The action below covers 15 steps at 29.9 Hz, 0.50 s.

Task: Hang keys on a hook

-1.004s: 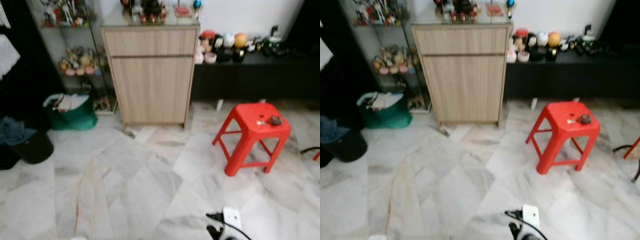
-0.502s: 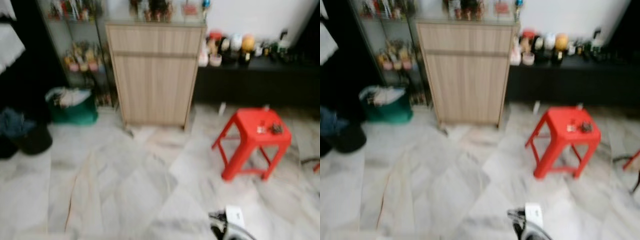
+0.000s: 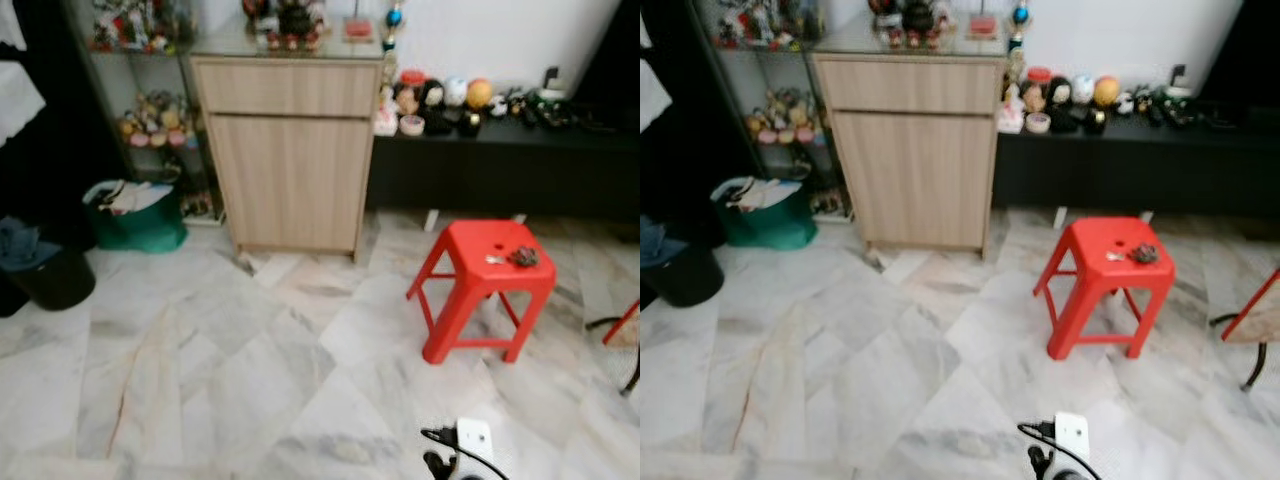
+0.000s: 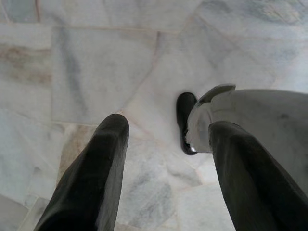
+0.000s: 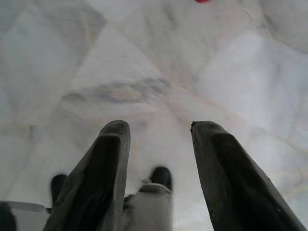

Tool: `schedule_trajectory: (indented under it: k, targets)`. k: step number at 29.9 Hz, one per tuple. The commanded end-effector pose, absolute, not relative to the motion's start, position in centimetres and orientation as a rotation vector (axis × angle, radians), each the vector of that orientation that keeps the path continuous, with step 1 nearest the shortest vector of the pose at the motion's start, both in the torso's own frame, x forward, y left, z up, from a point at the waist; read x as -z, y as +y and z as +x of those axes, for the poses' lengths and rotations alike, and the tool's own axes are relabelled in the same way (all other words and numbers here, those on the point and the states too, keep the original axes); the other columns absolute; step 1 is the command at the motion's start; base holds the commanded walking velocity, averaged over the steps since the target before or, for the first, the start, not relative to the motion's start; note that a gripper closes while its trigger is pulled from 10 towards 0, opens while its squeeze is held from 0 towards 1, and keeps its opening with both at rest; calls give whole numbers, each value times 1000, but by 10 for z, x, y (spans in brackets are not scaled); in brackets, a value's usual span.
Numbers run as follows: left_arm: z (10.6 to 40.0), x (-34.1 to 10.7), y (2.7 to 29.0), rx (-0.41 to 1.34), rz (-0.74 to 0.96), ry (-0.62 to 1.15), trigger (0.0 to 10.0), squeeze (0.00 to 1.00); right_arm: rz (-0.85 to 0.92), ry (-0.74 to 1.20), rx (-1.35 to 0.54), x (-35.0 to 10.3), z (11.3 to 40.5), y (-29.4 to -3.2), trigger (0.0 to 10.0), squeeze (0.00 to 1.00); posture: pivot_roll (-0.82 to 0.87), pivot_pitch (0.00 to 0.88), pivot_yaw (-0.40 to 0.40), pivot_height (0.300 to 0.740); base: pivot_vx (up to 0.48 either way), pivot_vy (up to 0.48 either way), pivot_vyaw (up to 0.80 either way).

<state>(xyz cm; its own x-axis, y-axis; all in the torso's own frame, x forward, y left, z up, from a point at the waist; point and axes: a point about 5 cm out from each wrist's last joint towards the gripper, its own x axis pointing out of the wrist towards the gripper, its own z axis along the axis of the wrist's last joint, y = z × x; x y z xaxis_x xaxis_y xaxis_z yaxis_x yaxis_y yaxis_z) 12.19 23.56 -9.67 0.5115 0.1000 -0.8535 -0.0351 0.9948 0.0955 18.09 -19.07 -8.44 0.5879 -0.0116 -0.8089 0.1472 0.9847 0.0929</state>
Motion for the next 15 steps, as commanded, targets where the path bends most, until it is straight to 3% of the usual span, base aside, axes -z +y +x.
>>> schedule_trajectory:
  k: [1,15]
  targets:
    - [118,98,237,-90,61,1039,10000,0,171,937,107,85,180,-192,10000,0,70,0,-5,729,0,-300,0]
    - [117,98,234,-81,48,1041,10000,0,164,939,100,85,180,-194,10000,0,71,0,-19,729,0,-303,0]
